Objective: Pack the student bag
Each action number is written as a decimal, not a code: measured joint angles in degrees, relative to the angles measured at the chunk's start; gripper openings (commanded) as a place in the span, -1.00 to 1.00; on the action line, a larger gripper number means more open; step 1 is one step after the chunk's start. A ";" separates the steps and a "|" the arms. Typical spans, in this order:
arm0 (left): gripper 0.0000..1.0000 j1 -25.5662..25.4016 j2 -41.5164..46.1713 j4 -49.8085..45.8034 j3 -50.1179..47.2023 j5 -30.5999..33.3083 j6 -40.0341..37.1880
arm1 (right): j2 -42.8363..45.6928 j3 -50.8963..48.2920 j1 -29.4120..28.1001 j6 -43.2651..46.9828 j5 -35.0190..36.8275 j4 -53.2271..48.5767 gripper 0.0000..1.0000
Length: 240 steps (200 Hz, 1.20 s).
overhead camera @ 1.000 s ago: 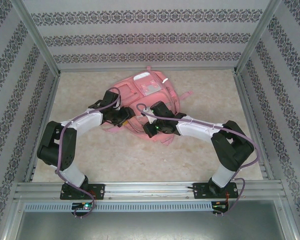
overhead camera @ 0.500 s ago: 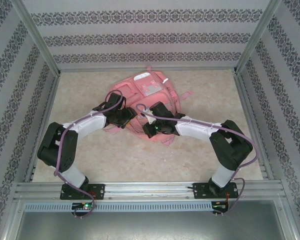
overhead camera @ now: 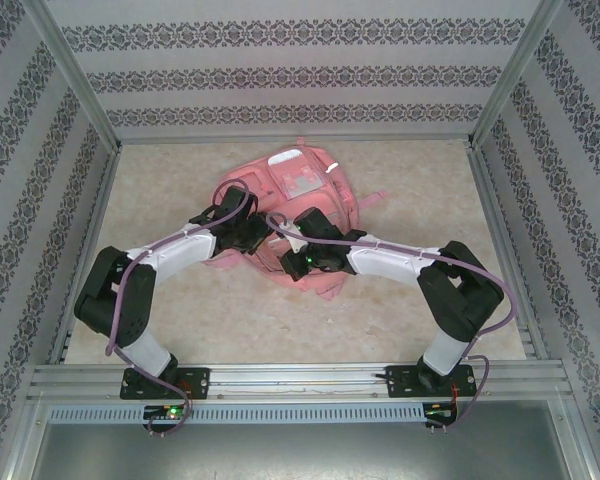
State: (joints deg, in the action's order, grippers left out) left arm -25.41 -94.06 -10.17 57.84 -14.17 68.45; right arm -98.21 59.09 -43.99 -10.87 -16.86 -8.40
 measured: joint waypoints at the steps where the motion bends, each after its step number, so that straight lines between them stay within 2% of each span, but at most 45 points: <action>1: -0.17 -0.02 -0.04 0.00 0.00 0.09 0.02 | 0.00 0.00 0.00 0.00 0.02 0.00 -1.00; 13: -0.47 -0.24 -0.39 -0.04 0.00 0.79 -0.13 | -0.04 0.00 0.00 -0.22 0.52 -0.22 -1.00; 23: -0.55 -0.33 -0.61 -0.09 -0.02 1.22 0.09 | -0.04 -0.02 0.00 -0.39 1.11 -0.35 -1.00; 29: -0.48 -0.37 -0.72 -0.13 -0.04 1.31 -0.22 | -0.04 -0.02 0.00 -0.57 1.53 -0.46 -1.00; 41: -0.10 -0.42 -0.85 -0.09 -0.02 1.22 -0.74 | -0.02 -0.22 0.00 -0.83 2.29 -0.57 -1.00; 58: -0.01 -0.52 -0.87 -0.31 0.55 0.79 -2.14 | 0.13 -0.98 0.00 -0.96 2.60 -0.46 -1.00; 115: 0.02 -1.11 -0.90 -0.50 0.90 0.98 -2.21 | 0.33 -1.20 -0.02 -1.42 2.62 -0.22 -1.00; 200: 0.08 -5.77 4.02 -2.54 -3.72 9.40 2.01 | 1.84 -1.53 -0.04 -1.40 2.67 -0.74 -1.00; 231: -0.06 -5.77 3.91 -2.21 -3.72 9.46 2.95 | 1.86 -1.53 -0.04 -1.40 2.60 -0.74 -1.00; 240: -0.19 -5.77 3.45 -1.70 -3.69 9.05 3.26 | 1.86 -1.53 -0.07 -1.40 2.60 -0.72 -1.00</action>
State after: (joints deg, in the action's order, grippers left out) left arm -31.18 -90.61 -11.88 54.15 -5.13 71.70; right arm -96.36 57.56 -44.05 -12.27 -14.26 -9.13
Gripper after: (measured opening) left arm 0.462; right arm 0.042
